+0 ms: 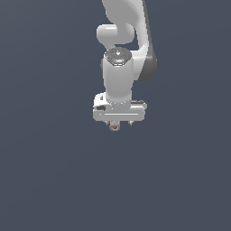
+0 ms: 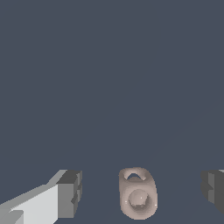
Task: Pick up the object and move it to a goal position.
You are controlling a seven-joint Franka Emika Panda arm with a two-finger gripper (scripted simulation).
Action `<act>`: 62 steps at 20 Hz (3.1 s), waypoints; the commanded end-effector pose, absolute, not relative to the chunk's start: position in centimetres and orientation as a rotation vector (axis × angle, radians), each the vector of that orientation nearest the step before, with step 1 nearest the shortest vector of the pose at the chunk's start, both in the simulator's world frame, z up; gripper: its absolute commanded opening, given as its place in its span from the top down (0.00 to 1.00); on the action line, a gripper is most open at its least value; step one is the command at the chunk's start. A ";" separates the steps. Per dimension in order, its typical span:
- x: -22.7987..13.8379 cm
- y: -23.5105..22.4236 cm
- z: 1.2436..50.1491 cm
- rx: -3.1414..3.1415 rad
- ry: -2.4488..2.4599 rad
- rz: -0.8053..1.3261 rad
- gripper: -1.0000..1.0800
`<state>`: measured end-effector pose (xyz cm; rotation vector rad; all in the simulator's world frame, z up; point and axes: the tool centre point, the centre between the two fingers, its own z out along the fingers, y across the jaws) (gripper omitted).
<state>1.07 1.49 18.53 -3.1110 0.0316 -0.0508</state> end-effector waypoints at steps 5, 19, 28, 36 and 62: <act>1.3 0.8 18.8 -3.118 0.022 -0.067 0.04; 0.9 -0.5 18.2 -3.133 -0.003 -0.088 0.04; -2.9 -0.4 13.9 -3.137 -0.029 -0.050 0.04; -7.1 -0.4 10.3 -3.140 -0.056 -0.014 0.04; -9.0 -0.4 4.2 -3.141 -0.066 0.000 0.04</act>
